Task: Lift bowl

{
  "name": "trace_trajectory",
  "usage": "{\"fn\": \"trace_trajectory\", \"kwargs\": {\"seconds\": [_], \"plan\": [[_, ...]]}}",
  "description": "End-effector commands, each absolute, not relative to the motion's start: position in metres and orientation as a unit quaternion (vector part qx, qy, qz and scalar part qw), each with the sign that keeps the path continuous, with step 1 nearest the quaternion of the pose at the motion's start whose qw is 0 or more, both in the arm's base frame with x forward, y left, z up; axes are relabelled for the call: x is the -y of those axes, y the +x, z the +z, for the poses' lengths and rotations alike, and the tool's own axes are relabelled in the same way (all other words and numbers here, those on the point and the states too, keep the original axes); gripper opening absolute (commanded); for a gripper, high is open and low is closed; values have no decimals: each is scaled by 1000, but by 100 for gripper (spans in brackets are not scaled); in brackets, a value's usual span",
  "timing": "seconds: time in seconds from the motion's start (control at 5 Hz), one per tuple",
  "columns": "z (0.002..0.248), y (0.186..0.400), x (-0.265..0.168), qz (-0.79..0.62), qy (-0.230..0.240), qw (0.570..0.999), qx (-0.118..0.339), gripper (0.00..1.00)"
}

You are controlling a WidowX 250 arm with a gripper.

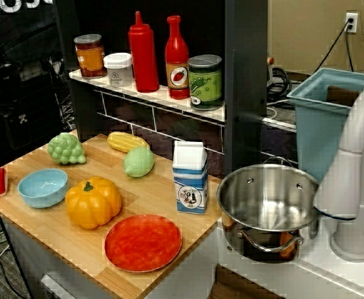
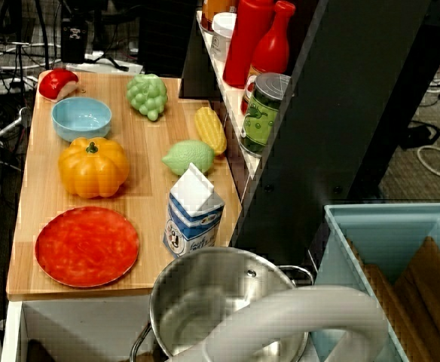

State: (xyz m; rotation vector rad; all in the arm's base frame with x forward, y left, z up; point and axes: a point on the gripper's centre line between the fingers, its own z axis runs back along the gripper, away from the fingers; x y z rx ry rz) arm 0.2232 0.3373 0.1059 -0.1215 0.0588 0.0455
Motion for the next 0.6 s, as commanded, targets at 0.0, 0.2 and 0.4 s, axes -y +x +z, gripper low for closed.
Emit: {"fn": "trace_trajectory", "kwargs": {"seconds": [0.0, 0.2, 0.4], "plan": [[108, 222, -322, 18, -56, 998, -1, 100], [109, 225, -317, 50, -70, 996, 30, 100], [104, 228, -320, 75, -75, 993, 42, 100]]}}
